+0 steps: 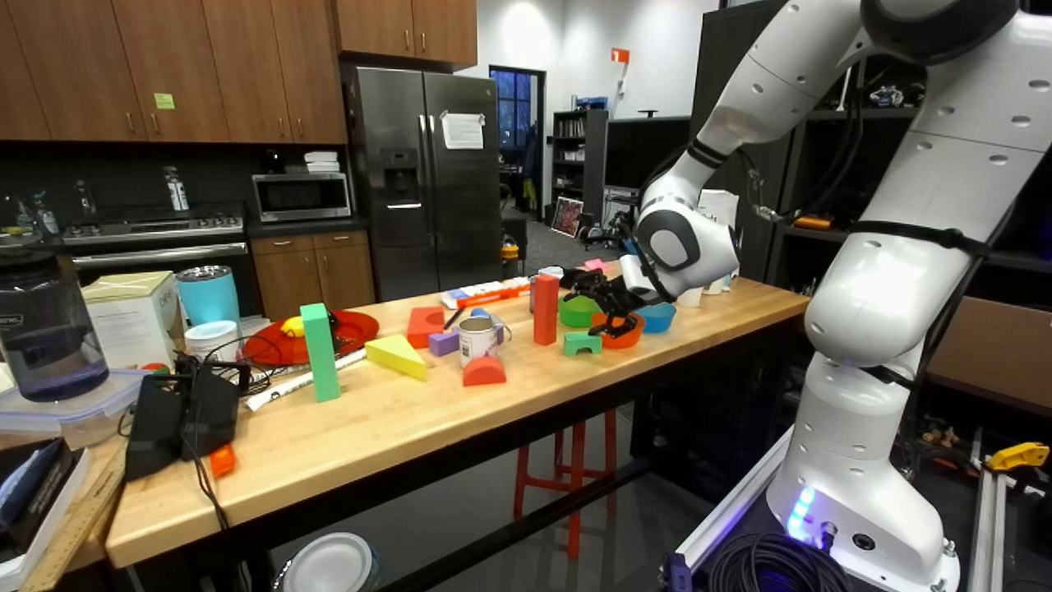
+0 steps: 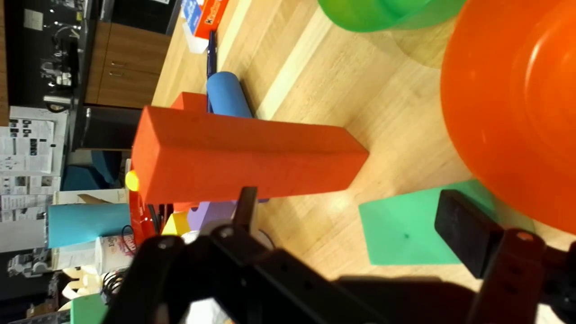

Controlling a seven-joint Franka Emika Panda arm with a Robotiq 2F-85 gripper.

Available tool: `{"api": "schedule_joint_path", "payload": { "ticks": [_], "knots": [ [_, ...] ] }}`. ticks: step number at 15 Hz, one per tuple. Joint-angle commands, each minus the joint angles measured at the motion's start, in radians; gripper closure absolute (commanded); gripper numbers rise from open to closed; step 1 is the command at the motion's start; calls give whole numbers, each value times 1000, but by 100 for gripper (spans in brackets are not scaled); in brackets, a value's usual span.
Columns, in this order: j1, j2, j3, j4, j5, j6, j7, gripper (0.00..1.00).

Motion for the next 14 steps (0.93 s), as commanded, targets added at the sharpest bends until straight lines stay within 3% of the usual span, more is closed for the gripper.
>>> {"api": "schedule_joint_path", "payload": {
  "ticks": [1, 5, 6, 14],
  "knots": [
    [14, -77, 3, -12, 36, 206, 12, 0],
    [23, -136, -8, -23, 58, 330, -31, 0],
    [16, -73, -18, -4, 57, 257, -65, 0],
    [16, -96, -20, -16, 60, 283, -79, 0]
  ]
}}
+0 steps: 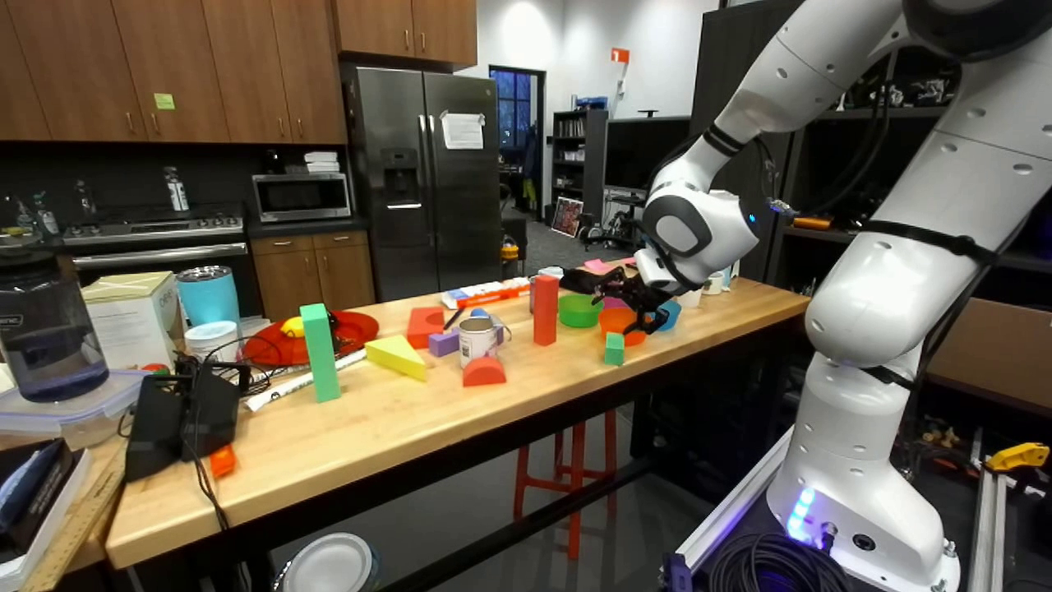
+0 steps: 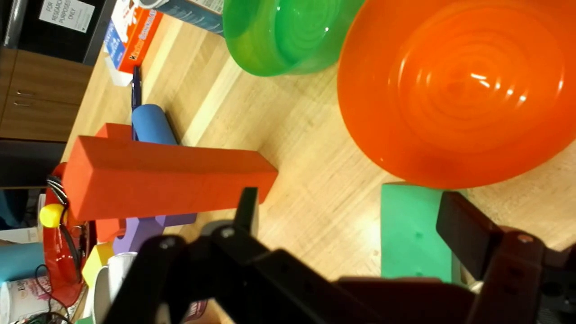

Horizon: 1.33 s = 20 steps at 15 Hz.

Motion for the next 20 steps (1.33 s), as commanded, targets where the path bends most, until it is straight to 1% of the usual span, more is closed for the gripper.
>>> {"api": "schedule_joint_path", "payload": {
  "ticks": [1, 4, 5, 6, 7, 10, 13, 14, 20],
  "knots": [
    [15, 2, -19, 3, 15, 2, -21, 0],
    [15, 2, -19, 3, 15, 3, -21, 0],
    [22, 28, -29, 12, 0, -21, -16, 0],
    [18, 55, -23, 18, -30, -45, 22, 0],
    [32, 75, -41, 24, -27, -65, 6, 0],
    [33, 100, -51, 36, -47, -84, 25, 0],
    [27, 104, -47, 38, -88, -85, 56, 0],
    [16, 63, -36, 27, -49, -78, 10, 0],
    [11, 69, -38, 35, -60, -88, 3, 0]
  ]
}}
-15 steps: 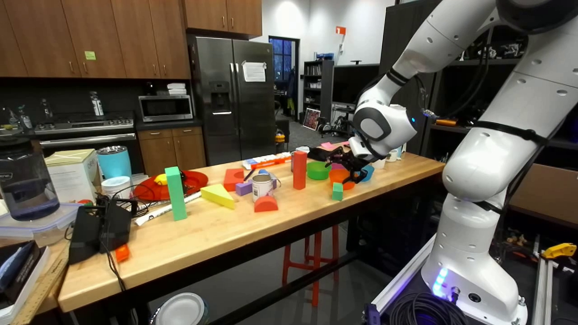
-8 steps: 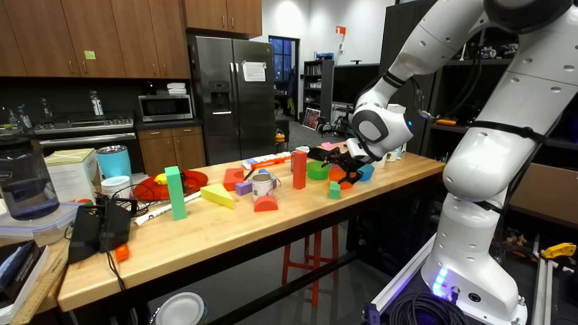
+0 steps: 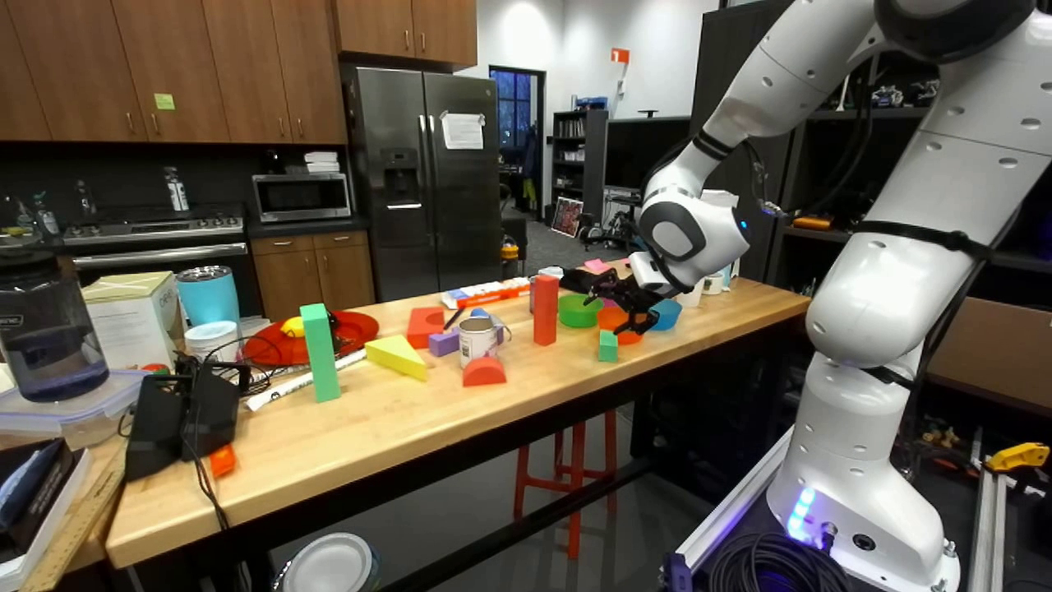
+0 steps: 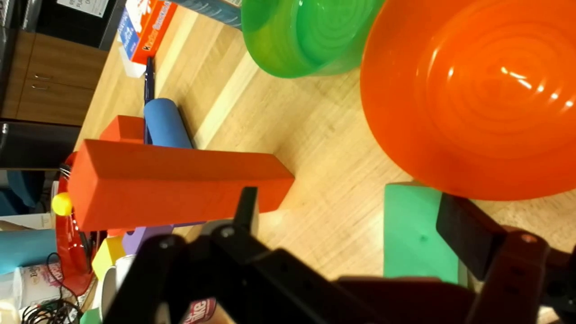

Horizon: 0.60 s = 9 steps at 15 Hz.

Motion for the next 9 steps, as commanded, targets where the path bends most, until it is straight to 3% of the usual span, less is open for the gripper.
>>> {"api": "schedule_joint_path", "payload": {
  "ticks": [1, 9],
  "knots": [
    [-12, 5, -13, 14, 6, -7, -33, 0],
    [-60, -47, -45, 115, -53, 59, -136, 0]
  ]
}}
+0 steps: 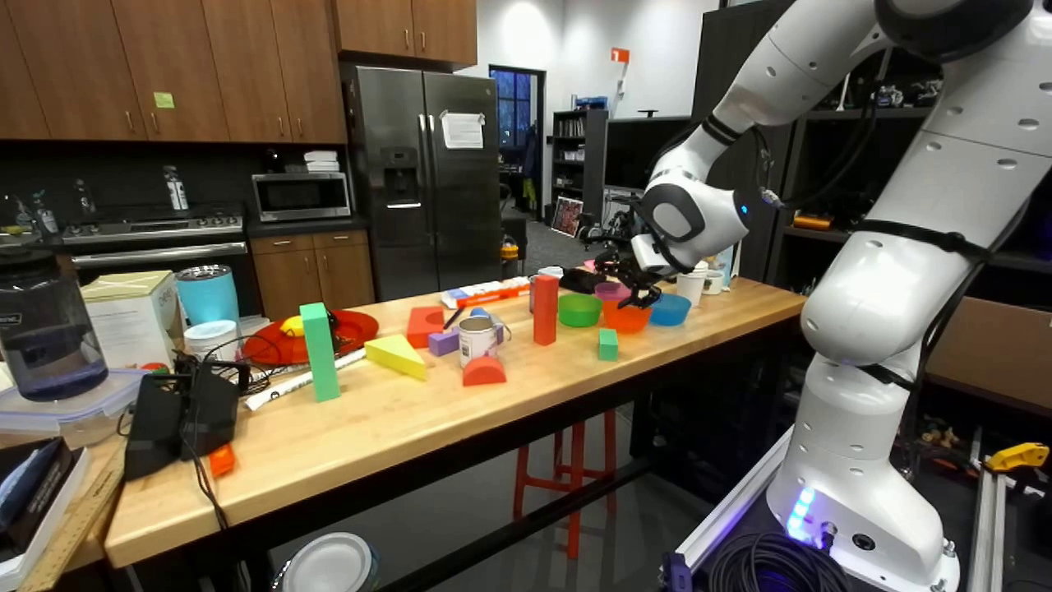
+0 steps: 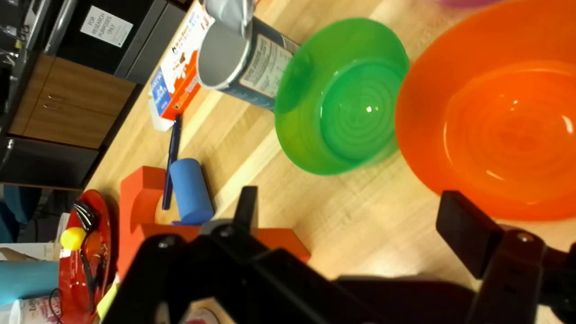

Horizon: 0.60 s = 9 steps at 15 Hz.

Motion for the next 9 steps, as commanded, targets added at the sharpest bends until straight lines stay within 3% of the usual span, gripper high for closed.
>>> {"api": "schedule_joint_path", "payload": {
  "ticks": [1, 4, 5, 9],
  "knots": [
    [3, -35, -11, 45, -61, 27, -3, 0],
    [20, -27, -15, 60, -115, -8, 17, 0],
    [9, -11, -14, 58, -73, -2, -18, 0],
    [17, -10, -12, 63, -86, -6, -16, 0]
  ]
}}
